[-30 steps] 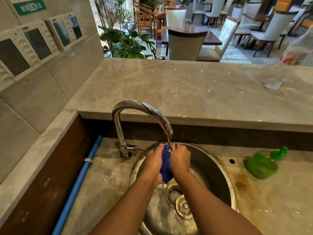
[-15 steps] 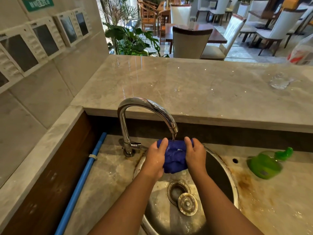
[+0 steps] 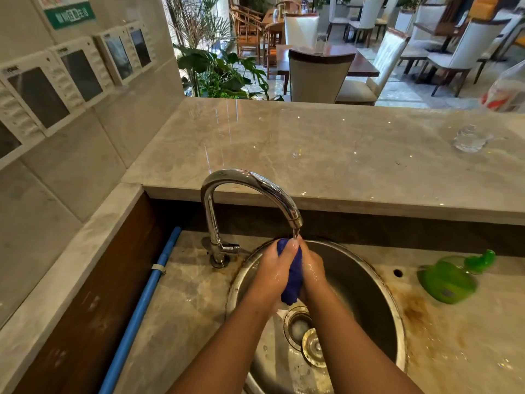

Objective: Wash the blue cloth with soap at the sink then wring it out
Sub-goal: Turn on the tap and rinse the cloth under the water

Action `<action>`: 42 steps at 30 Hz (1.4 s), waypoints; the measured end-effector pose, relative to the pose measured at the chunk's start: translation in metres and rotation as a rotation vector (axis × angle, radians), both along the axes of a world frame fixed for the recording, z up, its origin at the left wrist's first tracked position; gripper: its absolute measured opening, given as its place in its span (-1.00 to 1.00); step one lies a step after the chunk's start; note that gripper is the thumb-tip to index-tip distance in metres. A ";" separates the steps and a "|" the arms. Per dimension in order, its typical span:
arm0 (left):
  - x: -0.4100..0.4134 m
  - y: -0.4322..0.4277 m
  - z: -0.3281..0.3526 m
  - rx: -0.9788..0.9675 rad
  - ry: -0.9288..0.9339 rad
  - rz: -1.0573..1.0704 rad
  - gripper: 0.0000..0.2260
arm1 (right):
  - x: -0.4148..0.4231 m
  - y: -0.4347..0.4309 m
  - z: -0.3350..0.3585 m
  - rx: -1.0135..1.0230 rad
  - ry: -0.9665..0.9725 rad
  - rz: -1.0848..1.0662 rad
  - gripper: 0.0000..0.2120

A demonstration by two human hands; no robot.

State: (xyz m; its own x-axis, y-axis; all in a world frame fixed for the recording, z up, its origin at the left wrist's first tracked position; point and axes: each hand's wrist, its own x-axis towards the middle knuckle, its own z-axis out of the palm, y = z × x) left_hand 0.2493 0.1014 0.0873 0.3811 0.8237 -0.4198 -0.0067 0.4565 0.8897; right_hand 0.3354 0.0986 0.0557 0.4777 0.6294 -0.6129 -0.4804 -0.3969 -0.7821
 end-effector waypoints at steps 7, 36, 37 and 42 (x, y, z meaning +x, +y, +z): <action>-0.025 0.023 -0.002 -0.161 -0.280 0.083 -0.78 | 0.009 -0.009 -0.008 0.119 0.318 0.120 -0.44; 0.011 0.006 0.002 -0.333 -0.358 0.132 -0.62 | -0.022 -0.017 0.021 0.235 -0.925 0.051 -0.60; 0.011 0.004 0.005 -0.327 -0.353 0.129 -0.63 | -0.022 -0.016 0.020 0.230 -0.931 0.053 -0.59; 0.014 0.006 0.000 -0.212 -0.245 0.163 -0.65 | -0.017 -0.011 0.016 0.248 -0.883 0.063 -0.68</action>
